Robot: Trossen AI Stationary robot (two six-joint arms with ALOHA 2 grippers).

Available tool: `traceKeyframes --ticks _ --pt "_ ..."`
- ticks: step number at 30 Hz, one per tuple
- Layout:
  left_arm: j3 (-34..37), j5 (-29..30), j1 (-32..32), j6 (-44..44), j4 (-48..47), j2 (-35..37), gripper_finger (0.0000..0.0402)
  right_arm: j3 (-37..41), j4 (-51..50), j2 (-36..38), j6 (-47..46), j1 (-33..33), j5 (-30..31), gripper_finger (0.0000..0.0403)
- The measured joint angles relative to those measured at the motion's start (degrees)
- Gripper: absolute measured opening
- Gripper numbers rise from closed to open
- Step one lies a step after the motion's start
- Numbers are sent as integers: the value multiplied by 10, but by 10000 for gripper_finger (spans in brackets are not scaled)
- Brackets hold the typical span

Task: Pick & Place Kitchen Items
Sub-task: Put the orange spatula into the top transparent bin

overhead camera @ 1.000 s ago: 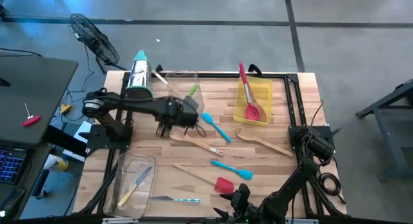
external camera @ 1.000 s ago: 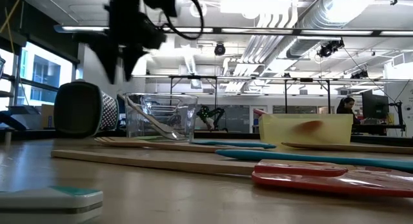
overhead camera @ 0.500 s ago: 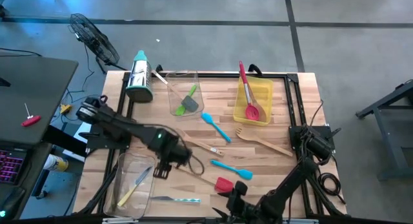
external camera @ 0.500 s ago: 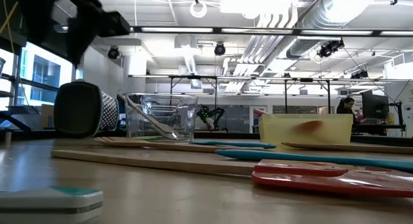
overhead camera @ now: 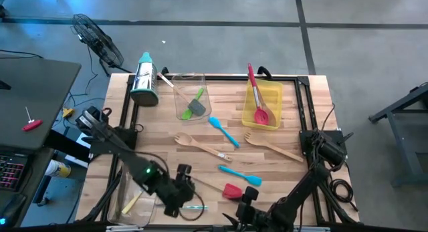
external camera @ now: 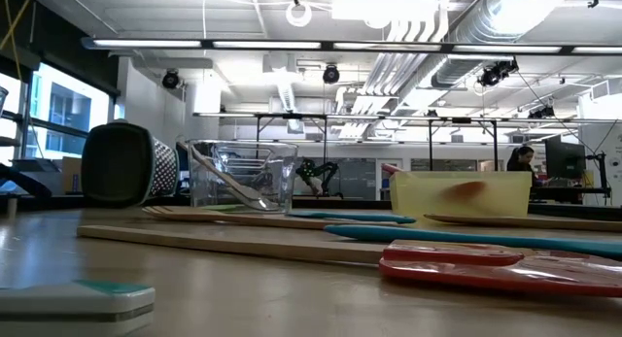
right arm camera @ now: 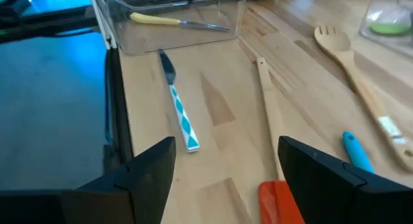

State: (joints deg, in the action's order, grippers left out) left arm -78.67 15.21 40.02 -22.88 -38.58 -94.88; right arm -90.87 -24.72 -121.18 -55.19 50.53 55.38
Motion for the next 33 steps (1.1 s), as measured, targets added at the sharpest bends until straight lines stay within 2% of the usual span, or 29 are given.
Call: traceKeyframes --ticks 8,13,19,29,33 --pt "0 95 36 -9 50 -48 207 0 8 4 43 -4 -35 265" --pt "0 112 26 0 46 -85 207 0 6 4 40 1 -49 265" --pt "0 114 3 1 23 -120 207 0 -4 4 30 9 -45 265" --pt "0 128 -62 -44 -107 -162 207 0 -16 4 4 10 -47 265" --pt "0 79 -63 -7 -110 -161 207 0 -24 4 -21 13 -48 265"
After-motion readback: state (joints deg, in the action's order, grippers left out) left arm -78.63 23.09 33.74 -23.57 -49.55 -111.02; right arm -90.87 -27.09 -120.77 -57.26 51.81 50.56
